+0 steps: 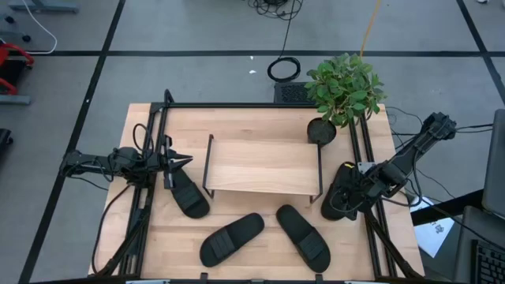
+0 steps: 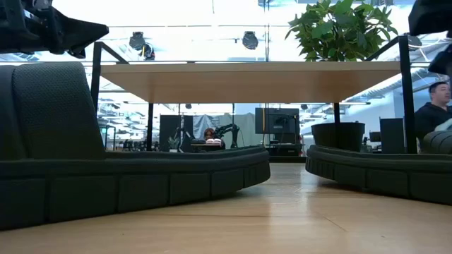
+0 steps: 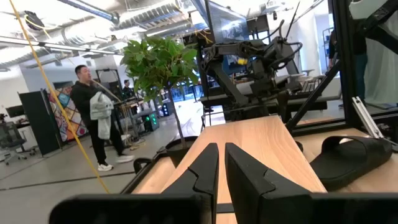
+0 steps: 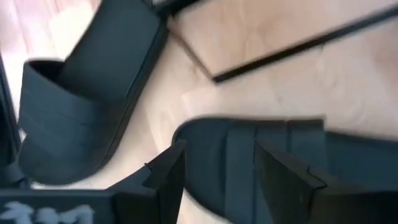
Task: Pick and place slides into the shelf
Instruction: Adjust the shelf
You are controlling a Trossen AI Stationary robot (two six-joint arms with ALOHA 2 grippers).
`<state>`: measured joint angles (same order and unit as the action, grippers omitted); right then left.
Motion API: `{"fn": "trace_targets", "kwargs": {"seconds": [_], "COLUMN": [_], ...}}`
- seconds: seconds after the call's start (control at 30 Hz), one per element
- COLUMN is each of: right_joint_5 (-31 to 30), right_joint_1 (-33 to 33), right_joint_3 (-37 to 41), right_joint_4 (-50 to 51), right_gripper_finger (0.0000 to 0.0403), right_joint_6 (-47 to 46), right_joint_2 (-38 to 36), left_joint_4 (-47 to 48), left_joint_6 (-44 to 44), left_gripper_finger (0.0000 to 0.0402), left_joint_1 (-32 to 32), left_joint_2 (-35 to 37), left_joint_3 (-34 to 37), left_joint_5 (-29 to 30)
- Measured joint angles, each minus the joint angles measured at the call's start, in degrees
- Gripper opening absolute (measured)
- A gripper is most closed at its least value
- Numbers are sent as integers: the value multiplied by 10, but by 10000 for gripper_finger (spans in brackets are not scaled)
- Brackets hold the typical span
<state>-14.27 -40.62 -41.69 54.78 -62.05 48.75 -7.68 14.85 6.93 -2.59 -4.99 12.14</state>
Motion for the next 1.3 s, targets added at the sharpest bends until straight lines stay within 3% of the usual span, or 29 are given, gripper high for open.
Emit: {"fn": "trace_targets", "kwargs": {"seconds": [0.23,0.5,0.67,0.8,1.03,1.3], "right_joint_5": [-22,-22,-81,-66,-70,-128], "right_joint_1": [-15,-40,-46,-42,-33,-24], "right_joint_3": [0,-19,-20,-20,-20,-20], "right_joint_4": [13,-75,-235,-291,-295,-251], "right_gripper_finger": [124,8,7,1,1,0], "right_joint_6": [20,109,262,340,338,285], "right_joint_2": [-3,-3,4,21,46,71], "left_joint_4": [7,8,15,16,17,17], "left_joint_6": [0,2,4,4,4,4], "left_gripper_finger": [37,37,37,37,37,37], "left_joint_1": [0,0,0,0,0,0], "left_joint_2": [0,0,0,0,0,0], "left_joint_3": [0,0,0,0,0,0], "left_joint_5": [0,0,0,1,1,1]}}
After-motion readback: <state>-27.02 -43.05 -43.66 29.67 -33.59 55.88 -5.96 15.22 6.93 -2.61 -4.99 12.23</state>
